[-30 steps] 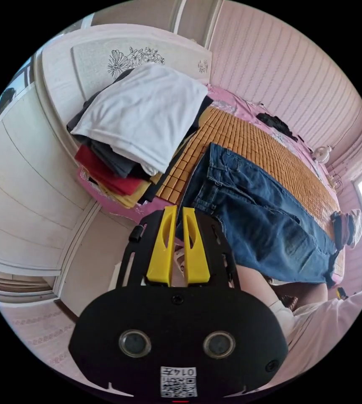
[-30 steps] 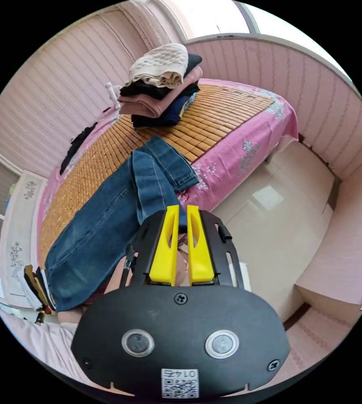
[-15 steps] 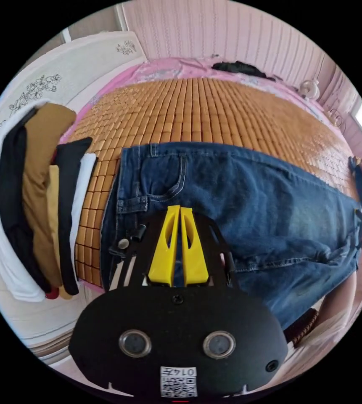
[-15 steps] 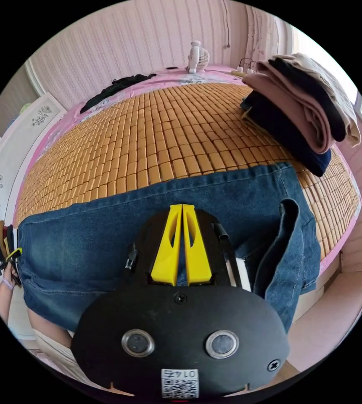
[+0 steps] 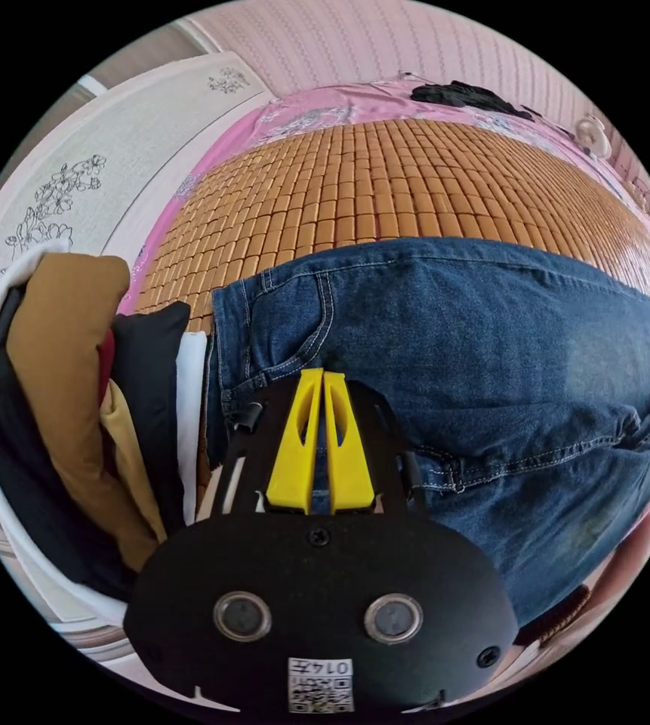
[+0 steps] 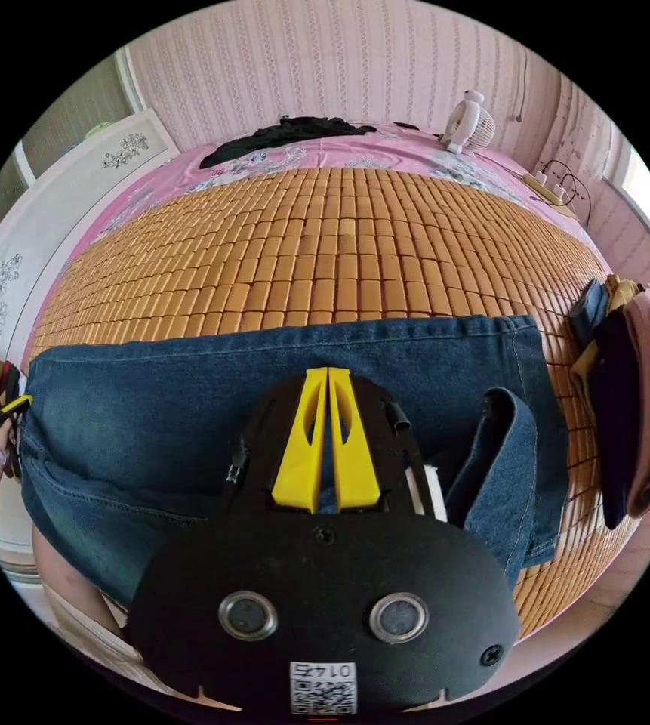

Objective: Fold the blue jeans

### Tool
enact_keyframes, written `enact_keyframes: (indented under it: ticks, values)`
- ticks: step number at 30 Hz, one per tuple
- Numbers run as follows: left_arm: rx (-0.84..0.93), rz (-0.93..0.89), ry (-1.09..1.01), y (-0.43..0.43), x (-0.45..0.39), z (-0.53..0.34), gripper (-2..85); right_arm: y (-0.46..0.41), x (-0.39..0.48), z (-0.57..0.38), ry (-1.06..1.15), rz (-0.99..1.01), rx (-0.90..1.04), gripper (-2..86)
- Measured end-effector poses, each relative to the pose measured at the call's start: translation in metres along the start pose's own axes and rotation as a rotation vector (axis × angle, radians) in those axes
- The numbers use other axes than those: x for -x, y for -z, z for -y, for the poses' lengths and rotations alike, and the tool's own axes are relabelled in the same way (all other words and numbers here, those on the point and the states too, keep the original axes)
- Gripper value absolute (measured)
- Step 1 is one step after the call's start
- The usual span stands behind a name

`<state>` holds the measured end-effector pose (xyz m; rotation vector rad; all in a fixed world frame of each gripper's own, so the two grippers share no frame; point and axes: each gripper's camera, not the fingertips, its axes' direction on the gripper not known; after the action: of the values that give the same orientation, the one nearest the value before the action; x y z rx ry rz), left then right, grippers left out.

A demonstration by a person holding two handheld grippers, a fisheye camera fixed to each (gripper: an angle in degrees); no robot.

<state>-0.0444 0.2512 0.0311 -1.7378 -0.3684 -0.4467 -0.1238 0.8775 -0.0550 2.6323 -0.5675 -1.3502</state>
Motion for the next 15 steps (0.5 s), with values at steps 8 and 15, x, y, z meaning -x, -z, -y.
enact_keyframes:
  ticks: [8,15]
  values:
    - [-0.095,-0.200,0.077,0.017,0.024,-0.002,1.0,0.077,-0.016,-0.033,-0.066,-0.013,-0.208,4.1]
    - [-0.154,-0.413,-0.378,0.086,-0.085,-0.076,6.8,0.081,-0.048,-0.144,-0.024,-0.172,0.081,11.7]
